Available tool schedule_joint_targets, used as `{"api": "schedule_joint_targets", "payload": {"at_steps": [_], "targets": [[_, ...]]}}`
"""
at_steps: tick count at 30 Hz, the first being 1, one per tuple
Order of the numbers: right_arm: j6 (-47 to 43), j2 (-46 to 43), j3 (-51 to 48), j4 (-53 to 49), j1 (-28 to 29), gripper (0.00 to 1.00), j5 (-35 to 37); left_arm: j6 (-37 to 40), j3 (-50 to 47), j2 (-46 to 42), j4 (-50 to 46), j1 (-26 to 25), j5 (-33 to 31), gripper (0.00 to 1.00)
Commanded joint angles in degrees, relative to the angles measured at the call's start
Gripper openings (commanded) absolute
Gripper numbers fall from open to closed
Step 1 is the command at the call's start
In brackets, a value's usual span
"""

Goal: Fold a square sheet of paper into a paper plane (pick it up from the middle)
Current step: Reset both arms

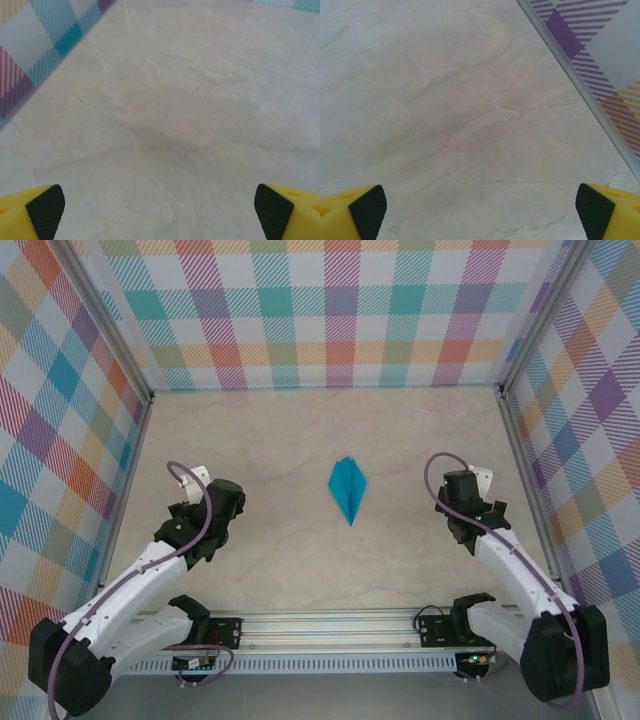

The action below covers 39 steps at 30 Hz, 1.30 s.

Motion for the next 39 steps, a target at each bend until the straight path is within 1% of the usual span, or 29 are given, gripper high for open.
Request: {"api": "schedule_joint_targets", "payload": {"at_steps": [1,3,4,7,10,11,14,15,16,18,20,23,24,25,26,27,28,29,30,31,32,33,34,35,36,37,39], "targets": [[-1.9,5.2,0.0,10.4,-1.8,1.0,-4.6,7.0,-2.8,-0.7,7.5,5.6,-2.4,1.0],[-3.1,8.0,-1.1,16.9,-2.1,1.0,-5.6,5.7,-3.7,1.0,9.2,10.1,-0.7,1.0],[-3.8,9.2,-2.1,20.7,-2.3,1.0,-6.4,6.6,-5.0,2.2,12.6,11.7,-0.2,1.0],[-6.2,12.3,-3.6,30.1,-2.7,1.0,-9.0,12.5,-8.6,7.5,25.4,12.4,-1.8,1.0],[-9.7,15.8,-6.4,42.4,-3.1,1.0,-13.1,15.8,-10.0,13.9,34.2,13.2,-1.0,1.0],[-10.4,16.6,-5.5,42.0,-3.2,1.0,-14.3,17.1,-10.9,15.4,37.4,13.2,-0.1,1.0],[-13.6,17.1,-7.7,49.3,-3.2,1.0,-16.6,20.1,-15.7,19.6,53.2,13.5,3.8,1.0],[-13.9,16.7,-9.5,53.4,-3.5,1.0,-18.1,21.0,-15.2,20.2,53.7,13.7,5.7,1.0],[-14.2,16.5,-10.5,55.1,-3.9,1.0,-19.6,22.8,-15.7,20.8,56.4,13.8,7.1,1.0],[-14.6,16.6,-10.7,57.0,-4.3,1.0,-20.1,25.8,-17.5,22.8,64.2,14.4,9.4,1.0],[-15.5,16.5,-11.0,57.8,-4.5,1.0,-22.7,27.8,-17.3,24.5,66.8,15.6,12.8,1.0],[-16.8,16.3,-11.6,58.8,-5.0,1.0,-26.6,29.1,-17.7,27.6,73.6,17.3,17.7,1.0],[-17.3,16.6,-11.5,59.2,-5.5,1.0,-28.2,29.8,-17.5,29.0,74.9,17.7,19.3,1.0],[-17.8,17.2,-11.6,60.7,-6.0,1.0,-29.5,30.1,-16.7,30.3,74.0,18.1,21.6,1.0],[-17.9,18.6,-12.4,63.6,-6.4,1.0,-30.0,30.8,-16.4,32.1,74.9,18.2,23.4,1.0],[-17.9,20.5,-13.1,66.9,-6.6,1.0,-29.9,31.3,-16.7,34.4,78.0,18.5,25.1,1.0],[-18.2,22.6,-13.2,68.7,-6.8,1.0,-30.3,30.8,-16.5,34.6,77.3,19.2,26.8,1.0],[-18.7,23.8,-12.4,68.2,-6.7,1.0,-31.4,29.7,-16.8,34.0,76.6,20.6,28.9,1.0],[-18.5,24.1,-11.5,66.7,-6.8,1.0,-31.8,28.9,-18.2,35.7,80.5,21.3,29.2,1.0],[-17.8,24.3,-11.3,66.7,-7.4,1.0,-32.1,28.8,-19.3,38.3,86.5,21.5,27.9,1.0],[-18.0,25.3,-12.2,69.3,-7.6,1.0,-32.5,28.2,-18.8,37.5,83.6,21.6,27.7,1.0],[-19.3,27.5,-13.3,73.7,-7.5,1.0,-34.5,27.7,-17.4,36.5,79.2,22.0,28.0,0.99],[-18.9,26.7,-12.3,69.9,-7.4,1.0,-34.1,27.4,-15.8,37.9,78.8,22.3,27.1,1.0],[-18.1,27.3,-11.0,68.2,-7.9,1.0,-33.8,26.8,-15.2,37.1,76.0,22.4,27.4,1.0],[-16.8,27.2,-10.2,67.0,-8.7,1.0,-33.0,26.7,-15.6,37.5,77.7,22.7,27.6,1.0],[-16.1,27.3,-10.1,66.8,-9.3,1.0,-32.7,26.8,-15.5,37.4,76.8,22.7,27.6,1.0],[-15.1,27.2,-10.6,67.6,-9.0,1.0,-29.5,26.9,-15.6,37.4,77.1,22.7,27.6,1.0]]}}
